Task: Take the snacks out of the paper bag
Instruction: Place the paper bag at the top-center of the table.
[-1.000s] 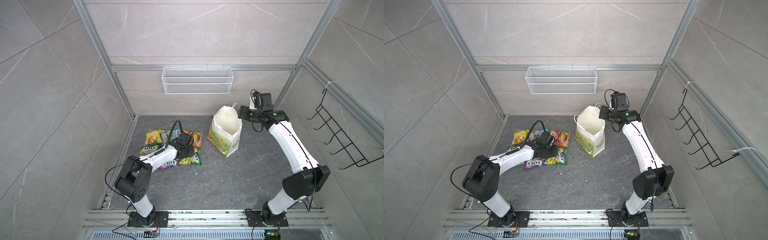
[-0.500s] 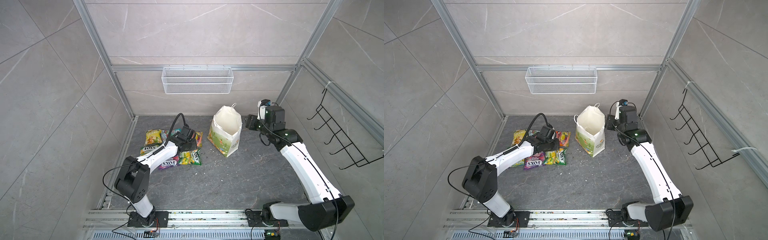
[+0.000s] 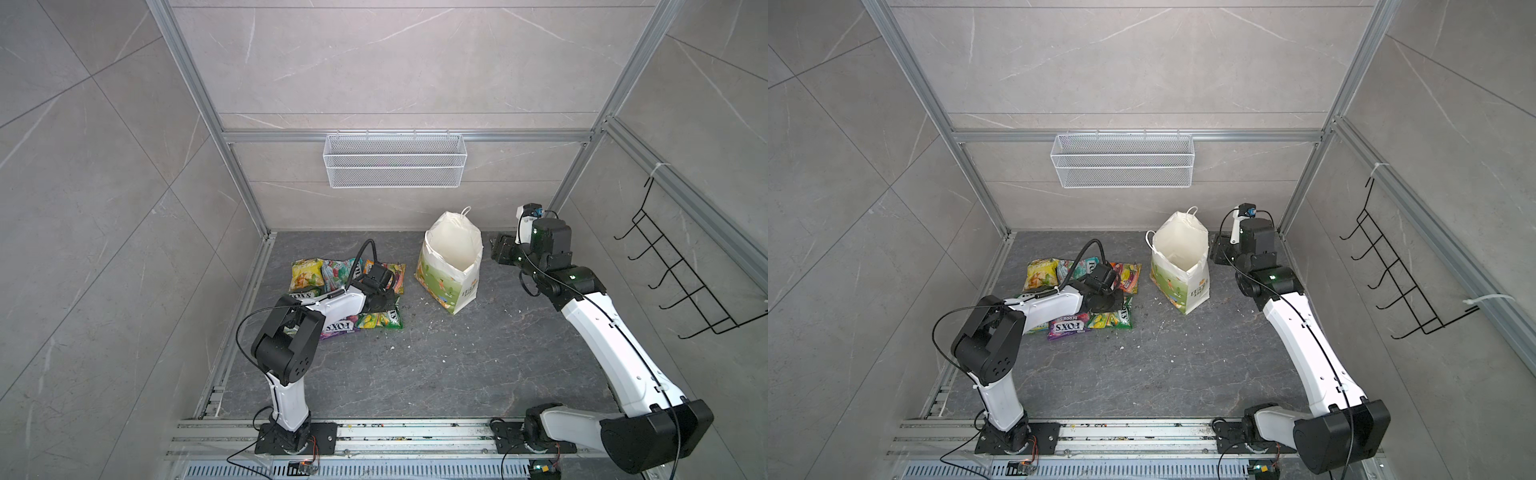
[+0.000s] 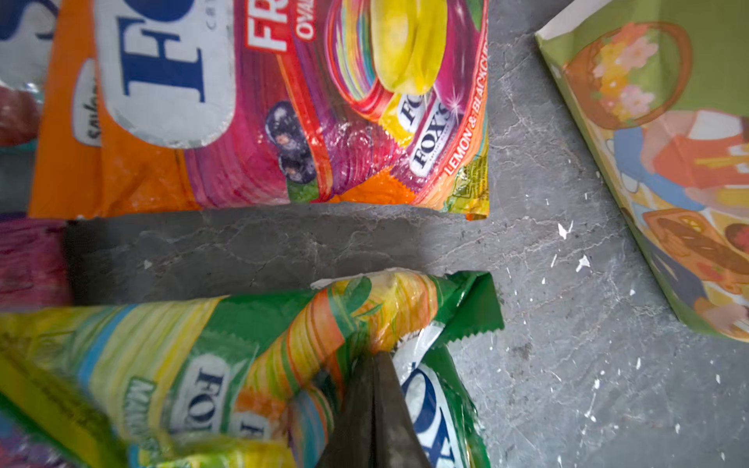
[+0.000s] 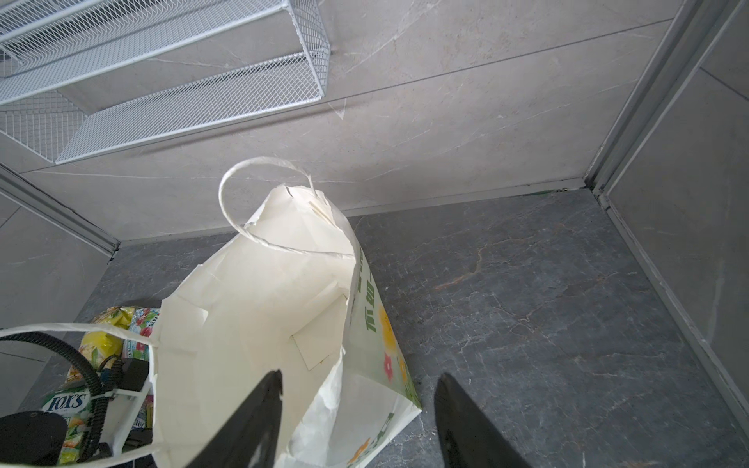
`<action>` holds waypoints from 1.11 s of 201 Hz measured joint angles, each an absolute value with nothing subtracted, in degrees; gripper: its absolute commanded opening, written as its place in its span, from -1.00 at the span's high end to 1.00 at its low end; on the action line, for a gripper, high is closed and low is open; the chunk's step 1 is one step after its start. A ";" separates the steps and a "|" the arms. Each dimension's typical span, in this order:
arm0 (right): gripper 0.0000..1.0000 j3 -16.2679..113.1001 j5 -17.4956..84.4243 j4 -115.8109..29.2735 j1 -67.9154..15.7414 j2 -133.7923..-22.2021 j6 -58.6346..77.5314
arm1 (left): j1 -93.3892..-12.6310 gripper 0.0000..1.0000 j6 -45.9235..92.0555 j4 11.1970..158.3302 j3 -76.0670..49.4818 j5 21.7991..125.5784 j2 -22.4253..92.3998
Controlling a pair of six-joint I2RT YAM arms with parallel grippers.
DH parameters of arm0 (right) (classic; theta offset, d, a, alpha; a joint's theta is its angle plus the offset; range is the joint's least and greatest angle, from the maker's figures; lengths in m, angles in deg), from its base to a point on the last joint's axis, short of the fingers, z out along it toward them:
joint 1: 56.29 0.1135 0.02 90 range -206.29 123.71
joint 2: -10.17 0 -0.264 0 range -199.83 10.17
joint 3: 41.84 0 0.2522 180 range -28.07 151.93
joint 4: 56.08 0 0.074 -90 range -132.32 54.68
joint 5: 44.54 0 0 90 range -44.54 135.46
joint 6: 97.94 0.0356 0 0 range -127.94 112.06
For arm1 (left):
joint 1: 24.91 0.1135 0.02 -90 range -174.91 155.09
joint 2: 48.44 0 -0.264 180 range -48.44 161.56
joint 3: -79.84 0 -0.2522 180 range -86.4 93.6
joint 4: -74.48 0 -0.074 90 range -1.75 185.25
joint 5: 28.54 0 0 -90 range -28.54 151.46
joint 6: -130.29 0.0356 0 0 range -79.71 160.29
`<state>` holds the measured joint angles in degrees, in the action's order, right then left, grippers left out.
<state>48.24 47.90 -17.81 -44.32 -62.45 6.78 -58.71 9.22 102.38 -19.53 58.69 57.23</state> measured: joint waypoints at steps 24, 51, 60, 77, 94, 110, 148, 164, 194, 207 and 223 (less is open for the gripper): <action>-0.24 48.24 47.90 -18.15 -44.32 -62.45 6.63 | -58.73 0.90 9.37 101.02 -19.53 58.65 57.29; -0.24 48.24 48.12 -18.18 -44.32 -62.21 5.91 | -58.73 0.88 10.16 100.96 -19.66 58.54 56.77; -0.24 48.24 48.27 -18.18 -44.32 -61.91 5.71 | -58.73 0.88 10.37 101.00 -20.05 58.52 55.83; -0.24 47.78 48.29 -18.66 -44.32 -60.62 5.43 | -58.73 0.88 10.55 101.06 -21.49 58.50 52.70; -0.25 46.95 48.29 -19.20 -44.32 -59.26 5.06 | -58.60 0.91 10.53 99.97 -23.53 58.56 49.49; -0.25 46.84 48.29 -19.40 -44.32 -59.02 4.77 | -58.12 0.92 10.57 98.18 -25.34 59.26 48.37; -0.25 46.84 48.29 -19.51 -44.32 -59.26 4.42 | -57.27 0.95 10.97 96.85 -26.85 60.73 51.54; -0.25 46.80 48.29 -19.62 -44.32 -59.26 4.40 | -57.23 0.95 10.99 95.93 -26.89 60.75 53.14; -0.25 46.58 48.08 -19.97 -44.32 -59.24 4.21 | -57.23 0.95 11.01 94.42 -27.09 61.23 53.75; -0.25 46.23 47.73 -19.99 -44.32 -59.15 3.96 | -57.23 0.95 10.99 93.83 -27.09 61.58 54.14; -0.26 45.49 47.11 -20.14 -44.32 -58.76 3.46 | -57.23 0.90 11.01 93.68 -27.09 61.73 54.14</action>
<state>45.49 47.11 -20.14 -44.32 -58.76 3.46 -57.23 11.01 93.68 -27.09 61.73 54.14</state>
